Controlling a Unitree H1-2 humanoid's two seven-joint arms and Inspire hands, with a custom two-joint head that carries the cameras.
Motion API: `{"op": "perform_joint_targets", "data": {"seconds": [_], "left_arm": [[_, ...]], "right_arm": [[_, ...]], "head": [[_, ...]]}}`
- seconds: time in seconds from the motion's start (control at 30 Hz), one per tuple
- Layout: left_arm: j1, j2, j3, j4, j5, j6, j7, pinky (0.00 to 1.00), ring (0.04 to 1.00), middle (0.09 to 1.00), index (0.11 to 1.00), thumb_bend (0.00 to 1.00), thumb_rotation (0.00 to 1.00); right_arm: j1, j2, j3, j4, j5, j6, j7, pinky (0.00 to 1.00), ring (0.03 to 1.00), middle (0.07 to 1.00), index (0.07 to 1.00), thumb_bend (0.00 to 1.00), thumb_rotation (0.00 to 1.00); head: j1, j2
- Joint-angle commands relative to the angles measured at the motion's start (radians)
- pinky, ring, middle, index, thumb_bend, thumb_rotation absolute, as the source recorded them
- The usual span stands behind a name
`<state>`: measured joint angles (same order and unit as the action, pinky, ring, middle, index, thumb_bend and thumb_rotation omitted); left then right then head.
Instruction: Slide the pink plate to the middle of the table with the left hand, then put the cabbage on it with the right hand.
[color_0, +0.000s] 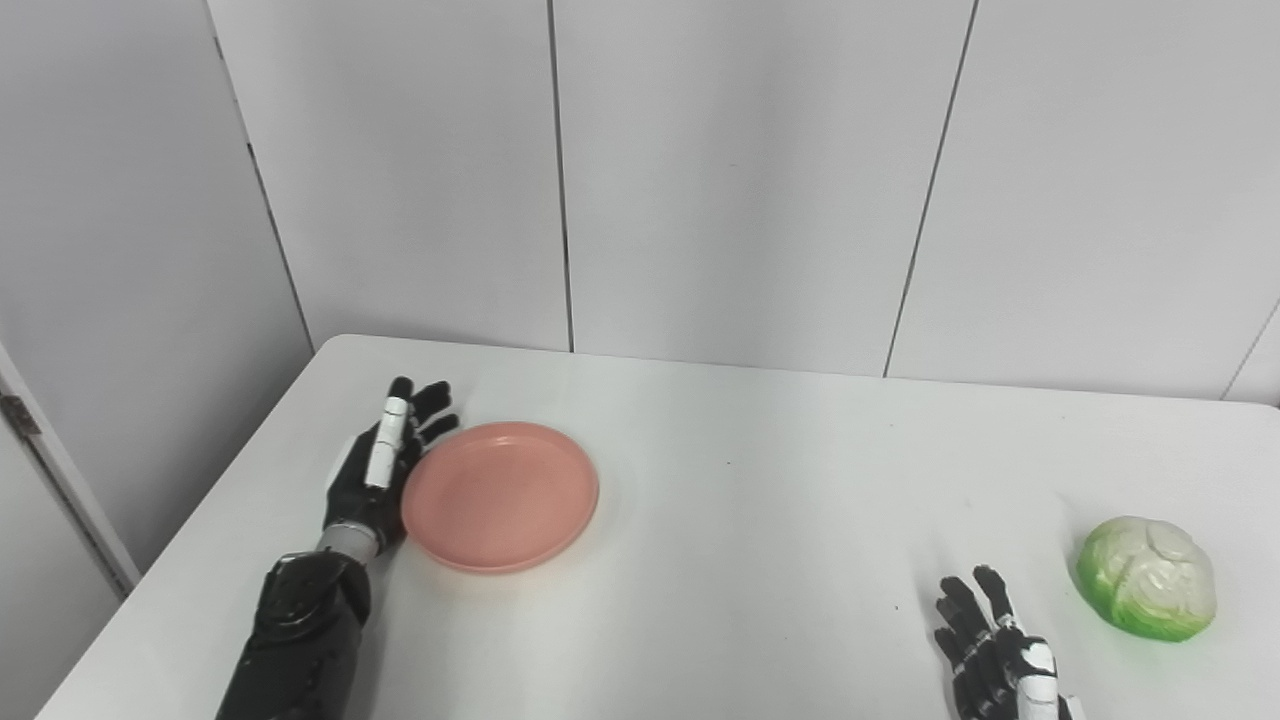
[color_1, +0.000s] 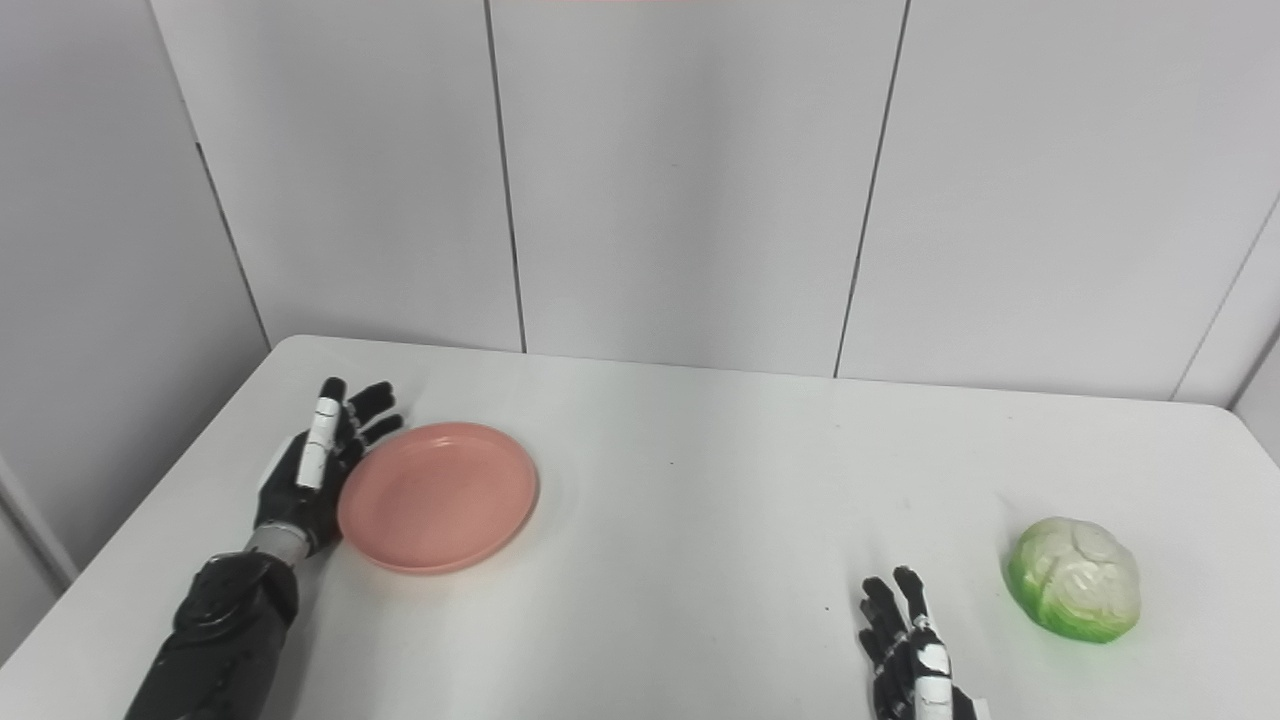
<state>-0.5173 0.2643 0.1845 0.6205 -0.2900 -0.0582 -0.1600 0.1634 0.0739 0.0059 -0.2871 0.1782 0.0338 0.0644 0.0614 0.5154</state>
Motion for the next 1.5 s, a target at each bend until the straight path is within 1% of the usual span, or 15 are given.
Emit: {"op": "perform_joint_targets", "data": {"seconds": [0.0,0.17,0.33,0.4,0.57,0.67,0.8,1.03,1.07,1.1,1.2,1.33,1.4,1.43,1.47], "left_arm": [[-0.038,-0.003,-0.012,-0.033,0.016,-0.007,-0.009,0.76,0.851,0.877,0.754,0.84,0.86],[-0.036,-0.039,-0.032,-0.029,0.041,-0.023,0.008,0.74,0.838,0.870,0.737,0.84,0.84],[-0.034,-0.125,-0.038,-0.043,0.057,-0.018,0.068,0.73,0.829,0.854,0.709,0.79,0.84],[-0.032,-0.144,-0.041,-0.049,0.066,-0.018,0.083,0.74,0.832,0.849,0.706,0.79,0.84],[-0.012,-0.216,-0.062,-0.114,0.095,-0.003,0.127,0.73,0.827,0.831,0.673,0.74,0.85],[0.003,-0.264,-0.078,-0.155,0.128,0.005,0.170,0.74,0.821,0.828,0.636,0.74,0.84],[0.022,-0.315,-0.087,-0.204,0.163,0.015,0.222,0.75,0.823,0.821,0.635,0.77,0.86],[0.050,-0.360,-0.086,-0.245,0.171,0.025,0.257,0.78,0.831,0.813,0.627,0.76,0.89],[0.056,-0.363,-0.085,-0.250,0.170,0.027,0.259,0.75,0.826,0.809,0.625,0.76,0.89],[0.059,-0.365,-0.085,-0.254,0.169,0.029,0.260,0.73,0.823,0.807,0.622,0.76,0.89],[0.075,-0.376,-0.085,-0.254,0.146,0.028,0.245,0.72,0.822,0.814,0.621,0.77,0.89],[0.089,-0.382,-0.083,-0.249,0.121,0.030,0.230,0.79,0.849,0.833,0.620,0.80,0.88],[0.092,-0.385,-0.080,-0.247,0.108,0.030,0.227,0.83,0.859,0.830,0.610,0.80,0.87],[0.092,-0.385,-0.080,-0.241,0.108,0.030,0.229,0.83,0.860,0.828,0.609,0.81,0.87],[0.092,-0.384,-0.080,-0.237,0.109,0.030,0.231,0.82,0.856,0.830,0.607,0.82,0.87]], "right_arm": [[0.162,-0.001,0.010,-0.049,0.007,0.015,-0.001,0.98,0.950,0.922,0.962,0.73,1.00],[0.167,-0.002,0.019,-0.058,-0.005,0.020,-0.006,0.97,0.941,0.916,0.964,0.74,1.00],[0.169,0.007,0.030,-0.069,-0.004,0.033,-0.012,0.94,0.936,0.917,0.954,0.74,1.00],[0.170,0.010,0.037,-0.070,-0.009,0.033,-0.015,0.94,0.933,0.915,0.953,0.75,1.00],[0.175,0.017,0.057,-0.071,-0.025,0.032,-0.025,0.92,0.917,0.903,0.944,0.77,0.98],[0.176,0.022,0.070,-0.070,-0.036,0.031,-0.032,0.90,0.908,0.894,0.934,0.78,0.95],[0.176,0.031,0.086,-0.065,-0.054,0.023,-0.047,0.88,0.892,0.880,0.920,0.80,0.92],[0.170,0.052,0.122,-0.036,-0.091,-0.004,-0.079,0.85,0.878,0.874,0.911,0.81,0.90],[0.170,0.056,0.127,-0.032,-0.099,-0.010,-0.086,0.83,0.872,0.870,0.904,0.82,0.89],[0.171,0.059,0.132,-0.030,-0.104,-0.013,-0.091,0.82,0.869,0.868,0.899,0.82,0.88],[0.177,0.082,0.144,-0.006,-0.152,-0.099,-0.136,0.78,0.850,0.881,0.880,0.76,0.84],[0.177,0.091,0.164,0.024,-0.249,-0.195,-0.206,0.74,0.834,0.962,0.865,0.70,0.80],[0.178,0.097,0.170,0.032,-0.287,-0.231,-0.243,0.71,0.814,0.954,0.835,0.69,0.77],[0.179,0.106,0.167,0.032,-0.301,-0.280,-0.269,0.70,0.810,0.950,0.826,0.69,0.76],[0.180,0.112,0.166,0.033,-0.310,-0.315,-0.288,0.68,0.793,0.934,0.816,0.66,0.67]], "head": [[-0.009,0.005],[-0.030,0.014],[-0.064,0.026],[-0.078,0.029],[-0.130,0.036],[-0.152,0.037],[-0.186,0.037],[-0.288,0.019],[-0.315,0.016],[-0.315,0.016],[-0.364,0.012],[-0.395,0.013],[-0.404,0.013],[-0.410,0.016],[-0.410,0.016]]}}
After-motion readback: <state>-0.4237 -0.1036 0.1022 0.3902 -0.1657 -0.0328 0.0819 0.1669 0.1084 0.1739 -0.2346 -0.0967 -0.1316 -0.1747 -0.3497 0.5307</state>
